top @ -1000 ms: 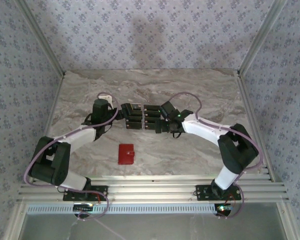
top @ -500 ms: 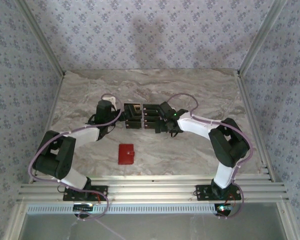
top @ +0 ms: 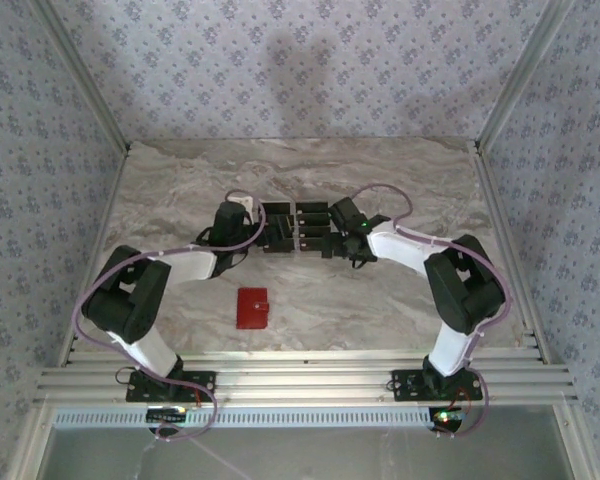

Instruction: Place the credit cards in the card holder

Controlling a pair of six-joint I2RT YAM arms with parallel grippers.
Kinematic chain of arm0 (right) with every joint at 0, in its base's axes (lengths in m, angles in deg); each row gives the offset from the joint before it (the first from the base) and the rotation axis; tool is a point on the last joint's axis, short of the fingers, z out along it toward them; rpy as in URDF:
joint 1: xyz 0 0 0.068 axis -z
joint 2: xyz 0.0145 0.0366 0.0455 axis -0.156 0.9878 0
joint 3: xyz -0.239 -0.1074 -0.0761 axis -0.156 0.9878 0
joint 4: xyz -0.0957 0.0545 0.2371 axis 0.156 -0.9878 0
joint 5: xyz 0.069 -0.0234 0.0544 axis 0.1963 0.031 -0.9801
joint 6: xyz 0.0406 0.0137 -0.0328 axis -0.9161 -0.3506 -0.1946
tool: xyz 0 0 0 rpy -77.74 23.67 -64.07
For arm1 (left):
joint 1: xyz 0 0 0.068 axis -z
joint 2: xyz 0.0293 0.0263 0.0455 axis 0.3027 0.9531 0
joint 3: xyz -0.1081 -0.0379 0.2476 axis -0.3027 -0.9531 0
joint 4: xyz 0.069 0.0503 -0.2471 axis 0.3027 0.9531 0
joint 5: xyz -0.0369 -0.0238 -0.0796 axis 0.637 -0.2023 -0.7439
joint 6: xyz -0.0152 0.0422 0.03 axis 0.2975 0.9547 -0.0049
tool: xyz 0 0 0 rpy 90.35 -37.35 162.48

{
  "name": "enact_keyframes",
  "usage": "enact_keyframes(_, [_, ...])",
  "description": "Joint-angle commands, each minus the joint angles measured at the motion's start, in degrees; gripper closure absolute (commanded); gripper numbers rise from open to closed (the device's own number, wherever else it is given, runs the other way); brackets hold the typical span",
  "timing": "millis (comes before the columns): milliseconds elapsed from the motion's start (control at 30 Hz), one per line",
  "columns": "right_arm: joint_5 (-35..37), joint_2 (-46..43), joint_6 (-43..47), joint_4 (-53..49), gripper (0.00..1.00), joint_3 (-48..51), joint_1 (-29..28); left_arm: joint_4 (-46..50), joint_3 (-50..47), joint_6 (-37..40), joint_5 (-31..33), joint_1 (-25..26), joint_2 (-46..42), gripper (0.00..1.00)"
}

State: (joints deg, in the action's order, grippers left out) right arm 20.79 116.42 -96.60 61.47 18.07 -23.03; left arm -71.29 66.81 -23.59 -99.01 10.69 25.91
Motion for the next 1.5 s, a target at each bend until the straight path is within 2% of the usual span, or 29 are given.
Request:
enact_keyframes(0, [-0.09, -1.87, -0.48, -0.99, 0.09, 2.72, 2.58, -1.9, 3.84, -1.03, -0.55, 2.5, 1.81, 0.0])
enact_keyframes(367, [-2.78, -6.4, 1.28, -0.05, 0.09, 7.59, 11.96, -1.38, 13.91, -2.04, -0.02, 8.85, 10.18, 0.0])
enact_keyframes(667, [-6.04, -9.11, 3.1, 0.12, 0.09, 9.39, 17.51, -1.38, 19.53, -3.38, 1.2, 11.4, 14.69, 0.0])
enact_keyframes(867, [-10.5, -13.3, 5.6, -0.3, 0.08, 9.26, 19.05, 0.52, 17.71, -4.89, 8.52, 11.39, 11.47, 0.0])
enact_keyframes(1033, [-13.22, -20.06, 4.68, -2.88, 0.08, 9.4, 18.67, 4.63, 14.56, -4.8, 15.28, 10.64, 5.0, 0.0])
enact_keyframes(1133, [-13.97, -23.94, 3.37, -4.73, 0.08, 9.44, 16.9, 9.96, 12.5, -6.33, 18.98, 9.51, -0.34, 0.0])
enact_keyframes(1233, [-13.45, -27.27, 0.58, -6.68, 0.09, 9.13, 12.66, 15.91, 10.28, -8.38, 21.49, 8.15, -6.48, 0.0])
enact_keyframes(1467, [-11.43, -26.99, -8.91, -6.46, 0.1, 9.4, -5.85, 39.46, 13.17, -16.27, 23.6, 3.4, -19.13, 0.0])
